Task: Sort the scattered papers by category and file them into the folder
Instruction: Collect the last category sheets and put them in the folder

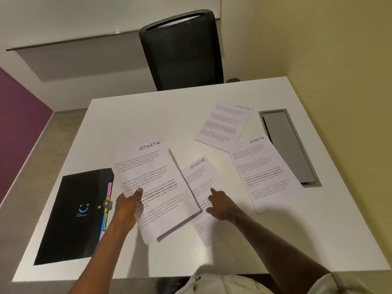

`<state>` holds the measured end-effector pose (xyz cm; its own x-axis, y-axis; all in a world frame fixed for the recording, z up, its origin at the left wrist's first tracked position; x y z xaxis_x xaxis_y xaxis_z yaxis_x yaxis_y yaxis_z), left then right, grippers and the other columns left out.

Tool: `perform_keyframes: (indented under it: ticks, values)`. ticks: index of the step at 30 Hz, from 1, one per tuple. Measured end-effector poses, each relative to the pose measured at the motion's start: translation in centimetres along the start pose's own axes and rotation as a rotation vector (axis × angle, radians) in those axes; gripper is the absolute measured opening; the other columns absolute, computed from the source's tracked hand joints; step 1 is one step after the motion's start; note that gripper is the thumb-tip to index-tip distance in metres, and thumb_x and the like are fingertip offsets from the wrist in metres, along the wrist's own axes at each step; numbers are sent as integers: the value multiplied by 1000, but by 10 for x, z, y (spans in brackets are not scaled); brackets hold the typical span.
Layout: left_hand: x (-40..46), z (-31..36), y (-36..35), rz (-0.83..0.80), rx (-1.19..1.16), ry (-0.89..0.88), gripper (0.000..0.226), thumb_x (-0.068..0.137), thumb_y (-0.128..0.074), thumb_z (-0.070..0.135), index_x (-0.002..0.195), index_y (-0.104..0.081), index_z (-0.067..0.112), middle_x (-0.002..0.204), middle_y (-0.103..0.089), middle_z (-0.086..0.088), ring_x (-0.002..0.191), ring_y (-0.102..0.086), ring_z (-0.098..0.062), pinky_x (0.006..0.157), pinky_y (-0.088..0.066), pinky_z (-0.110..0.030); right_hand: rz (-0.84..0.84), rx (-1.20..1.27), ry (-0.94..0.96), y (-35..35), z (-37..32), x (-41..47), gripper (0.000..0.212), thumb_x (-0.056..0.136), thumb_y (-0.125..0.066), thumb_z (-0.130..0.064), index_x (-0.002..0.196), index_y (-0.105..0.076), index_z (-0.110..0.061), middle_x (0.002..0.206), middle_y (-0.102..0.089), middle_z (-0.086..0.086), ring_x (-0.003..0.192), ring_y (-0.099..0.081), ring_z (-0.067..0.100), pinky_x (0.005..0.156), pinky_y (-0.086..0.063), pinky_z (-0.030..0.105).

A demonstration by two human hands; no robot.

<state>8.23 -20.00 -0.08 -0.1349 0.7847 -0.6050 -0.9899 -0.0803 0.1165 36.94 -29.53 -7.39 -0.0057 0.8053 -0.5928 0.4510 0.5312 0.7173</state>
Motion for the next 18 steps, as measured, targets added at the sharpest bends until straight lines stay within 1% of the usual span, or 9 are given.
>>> perform_keyframes:
  ticks: [1,2,3,5,8,10,14,16,18]
  values:
    - [-2,-1,3,5,1,-5,31,96,-62,10,126,-61,15,118,-70,-10,104,-68,-33,92,-53,-53,57,60,0,2,1,3,57,96,-52,-35,143,-39,-6,156,-27,13,139,-31,32,112,-30,38]
    - [-3,-4,7,14,1,-8,32,96,-62,9,126,-60,16,117,-70,-9,104,-68,-32,93,-53,-54,157,95,-25,7,3,4,52,94,-54,-32,138,-44,-7,147,-37,14,132,-38,32,106,-37,38]
    - [-5,-6,10,23,2,-12,33,96,-62,9,128,-59,16,117,-70,-7,105,-67,-32,94,-52,-56,295,83,-77,12,8,5,45,91,-57,-31,129,-48,-8,136,-44,13,123,-45,30,97,-45,37]
    - [-7,-7,16,47,7,-29,35,96,-61,8,130,-58,16,117,-69,-5,109,-66,-33,96,-51,-56,431,31,-249,17,19,3,45,85,-64,-37,117,-49,-9,120,-48,11,109,-50,27,83,-51,36]
    - [-5,-2,25,84,36,-97,36,98,-59,8,133,-57,13,116,-69,-3,109,-66,-30,96,-51,-51,412,76,-441,12,32,9,73,73,-75,-53,120,-46,-6,119,-47,12,109,-48,27,83,-51,39]
    - [1,5,30,99,81,-128,37,98,-59,9,135,-57,13,121,-67,-4,110,-65,-28,99,-51,-51,402,83,-524,9,32,15,77,71,-78,-52,122,-46,-3,120,-47,15,110,-48,28,82,-50,38]
    - [17,20,47,128,110,-167,35,97,-62,14,131,-59,16,120,-69,-4,109,-65,-26,100,-50,-51,407,149,-677,6,22,22,49,83,-69,-28,121,-47,-7,118,-54,13,109,-52,27,83,-49,39]
    - [25,28,50,111,119,-192,34,97,-62,14,132,-59,16,119,-68,-4,110,-65,-25,101,-50,-50,386,172,-717,7,23,24,45,83,-65,-26,120,-46,-10,118,-56,9,111,-52,26,86,-46,40]
    - [31,34,52,88,108,-206,33,99,-59,12,132,-58,13,119,-67,-4,110,-64,-24,102,-49,-48,346,177,-687,7,26,25,38,81,-64,-24,114,-51,-10,115,-58,10,111,-53,28,87,-47,39]
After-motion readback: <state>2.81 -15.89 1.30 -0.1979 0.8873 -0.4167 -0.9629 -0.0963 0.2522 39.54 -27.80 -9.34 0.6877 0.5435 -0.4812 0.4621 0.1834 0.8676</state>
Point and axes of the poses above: each hand's wrist, its own x-axis towards the middle knuckle, its own y-axis out of the back of the hand, z = x × y, the point moved 6 cm from there along x, towards the middle knuckle
